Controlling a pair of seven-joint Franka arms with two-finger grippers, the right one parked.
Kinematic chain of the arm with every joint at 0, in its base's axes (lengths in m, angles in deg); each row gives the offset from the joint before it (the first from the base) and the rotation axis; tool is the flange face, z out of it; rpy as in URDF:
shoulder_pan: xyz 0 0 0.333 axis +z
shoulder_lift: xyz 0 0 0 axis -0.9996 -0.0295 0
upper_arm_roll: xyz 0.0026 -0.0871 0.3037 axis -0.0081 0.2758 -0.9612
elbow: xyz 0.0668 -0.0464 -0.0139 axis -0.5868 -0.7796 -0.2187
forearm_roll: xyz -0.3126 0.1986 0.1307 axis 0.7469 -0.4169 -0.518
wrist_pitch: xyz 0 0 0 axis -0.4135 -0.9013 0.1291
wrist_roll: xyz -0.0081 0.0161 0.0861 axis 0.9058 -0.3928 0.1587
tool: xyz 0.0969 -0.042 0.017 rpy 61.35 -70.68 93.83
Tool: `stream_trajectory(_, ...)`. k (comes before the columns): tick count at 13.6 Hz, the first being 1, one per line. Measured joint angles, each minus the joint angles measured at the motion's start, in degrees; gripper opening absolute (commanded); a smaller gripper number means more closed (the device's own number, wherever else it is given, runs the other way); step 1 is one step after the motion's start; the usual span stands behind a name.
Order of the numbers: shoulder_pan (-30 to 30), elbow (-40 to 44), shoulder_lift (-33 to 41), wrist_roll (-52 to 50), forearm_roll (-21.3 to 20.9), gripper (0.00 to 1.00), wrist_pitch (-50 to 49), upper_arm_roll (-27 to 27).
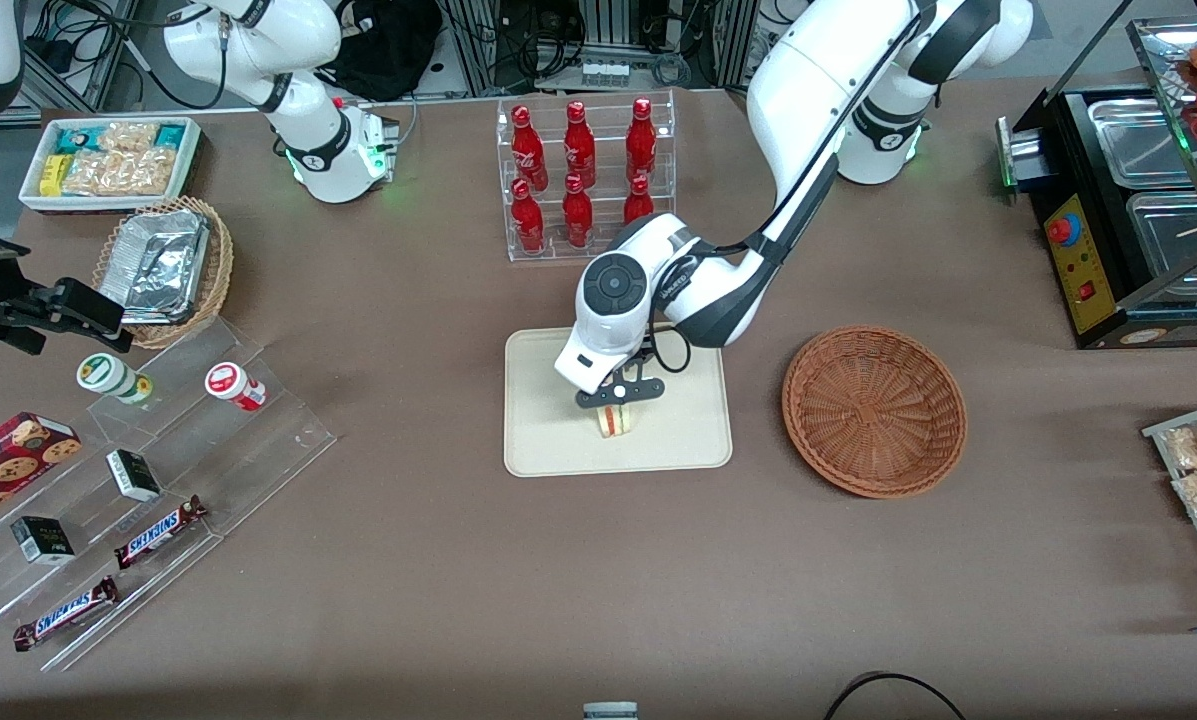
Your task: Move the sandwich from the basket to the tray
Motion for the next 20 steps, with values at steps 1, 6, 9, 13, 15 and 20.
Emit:
stream_trajectory(1,0.0,0.3,0.6,0.0,-0.4,1.0,-0.1,-0.1)
stream_trajectory(6,0.1,1.0,8.0,-1.1,-1.9,1.0,-11.4,-1.1)
stream_trajectory(9,0.5,0.8,11.5,-2.2,-2.3,1.0,-17.7,-4.2)
stream_trajectory(13,5.7,-0.7,13.8,4.6,-2.5,1.0,-21.6,-5.4)
stream_trajectory(15,10.2,-2.9,15.7,11.3,-2.6,1.0,-22.6,-5.6)
stream_trajectory(20,21.1,-10.4,23.5,28.4,-2.6,1.0,-25.1,-5.8)
